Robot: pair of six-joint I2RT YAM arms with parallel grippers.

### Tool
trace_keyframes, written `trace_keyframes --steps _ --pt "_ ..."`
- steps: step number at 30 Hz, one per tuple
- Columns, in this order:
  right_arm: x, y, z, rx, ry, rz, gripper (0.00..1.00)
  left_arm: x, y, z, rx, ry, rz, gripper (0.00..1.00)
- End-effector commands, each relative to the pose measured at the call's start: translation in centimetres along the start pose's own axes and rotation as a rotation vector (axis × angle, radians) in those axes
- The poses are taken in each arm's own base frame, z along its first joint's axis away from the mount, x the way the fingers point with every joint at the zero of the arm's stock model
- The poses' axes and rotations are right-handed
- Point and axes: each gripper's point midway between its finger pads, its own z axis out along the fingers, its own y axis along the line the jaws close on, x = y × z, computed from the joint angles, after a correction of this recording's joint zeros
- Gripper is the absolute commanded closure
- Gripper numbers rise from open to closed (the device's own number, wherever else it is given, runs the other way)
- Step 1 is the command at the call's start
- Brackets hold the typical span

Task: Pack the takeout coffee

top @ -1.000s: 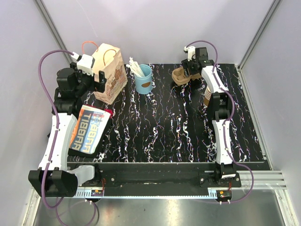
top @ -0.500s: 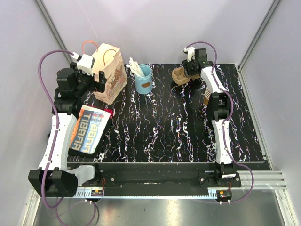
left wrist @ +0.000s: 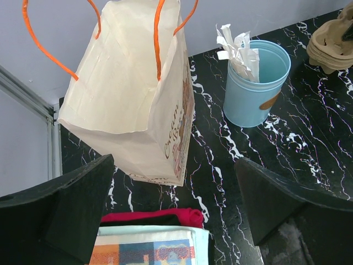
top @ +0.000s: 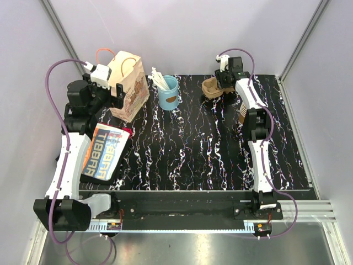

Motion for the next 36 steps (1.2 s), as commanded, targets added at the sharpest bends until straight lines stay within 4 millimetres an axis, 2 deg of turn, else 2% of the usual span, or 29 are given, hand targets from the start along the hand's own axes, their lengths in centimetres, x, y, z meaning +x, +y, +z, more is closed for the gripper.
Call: trace_keyframes --steps 1,9,13,21,29,36 --pt "-6.8 -1.0 -3.7 0.063 -0.165 -0.012 0.49 -1.5 -0.2 -0.1 0.012 -0.060 0.013 0.01" --pt "-8.0 -2.1 -4.8 0.120 -0.195 -0.015 0.48 -1.4 -0.3 -0.2 0.013 -0.062 0.012 0.01" --pt "-7.8 -3.1 -4.9 0.170 -0.188 -0.012 0.48 -1.4 -0.4 -0.2 0.017 -0.064 0.011 0.01" --pt "-6.9 -3.2 -4.4 0.166 -0.171 -0.002 0.41 -1.2 -0.4 -0.1 0.018 -0.061 0.012 0.01" --pt "-6.9 -3.0 -4.4 0.150 -0.174 0.005 0.46 -1.2 -0.4 -0.1 0.019 -0.060 0.012 0.01" --pt "-6.5 -3.0 -4.1 0.148 -0.164 -0.001 0.39 -1.1 -0.4 -0.2 0.020 -0.060 0.010 0.01"
